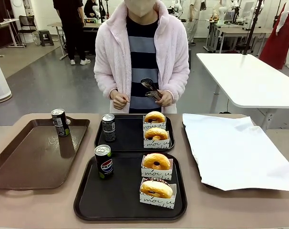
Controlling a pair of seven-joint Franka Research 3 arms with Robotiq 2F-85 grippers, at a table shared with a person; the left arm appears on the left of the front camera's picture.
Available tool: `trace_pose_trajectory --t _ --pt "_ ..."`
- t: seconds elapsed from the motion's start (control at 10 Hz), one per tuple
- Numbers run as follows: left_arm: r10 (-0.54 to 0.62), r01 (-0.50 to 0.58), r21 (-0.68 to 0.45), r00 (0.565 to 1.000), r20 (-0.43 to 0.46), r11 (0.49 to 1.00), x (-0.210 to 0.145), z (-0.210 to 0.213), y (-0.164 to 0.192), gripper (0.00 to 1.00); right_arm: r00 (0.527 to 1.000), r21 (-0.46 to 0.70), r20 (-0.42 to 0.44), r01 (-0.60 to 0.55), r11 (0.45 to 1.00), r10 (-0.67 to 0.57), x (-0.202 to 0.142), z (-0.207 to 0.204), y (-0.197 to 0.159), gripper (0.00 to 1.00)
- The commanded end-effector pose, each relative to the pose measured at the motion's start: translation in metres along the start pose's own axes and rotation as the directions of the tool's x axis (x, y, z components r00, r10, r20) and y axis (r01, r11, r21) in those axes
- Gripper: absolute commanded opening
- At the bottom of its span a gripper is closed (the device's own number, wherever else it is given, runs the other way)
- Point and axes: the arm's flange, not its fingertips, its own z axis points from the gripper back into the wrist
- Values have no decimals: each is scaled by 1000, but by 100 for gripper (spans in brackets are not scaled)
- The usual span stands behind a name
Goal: Set up donuts and drinks on trays.
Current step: Pick up one Pepsi coke from the Handle tray and place it on the Flat Tray without a Pepsi coke.
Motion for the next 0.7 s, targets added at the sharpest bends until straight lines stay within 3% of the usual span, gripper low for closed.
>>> trace_pose_trajectory --t 0.0,0.6 --pt "2 -2 -9 1000 -5 1000 -3 2 0 100 1000 16 9 -12 1000 12 1 1 0 100" --pt "2 -2 -9 1000 -5 1000 -3 2 0 100 1000 16 9 -12 1000 12 1 1 0 100"
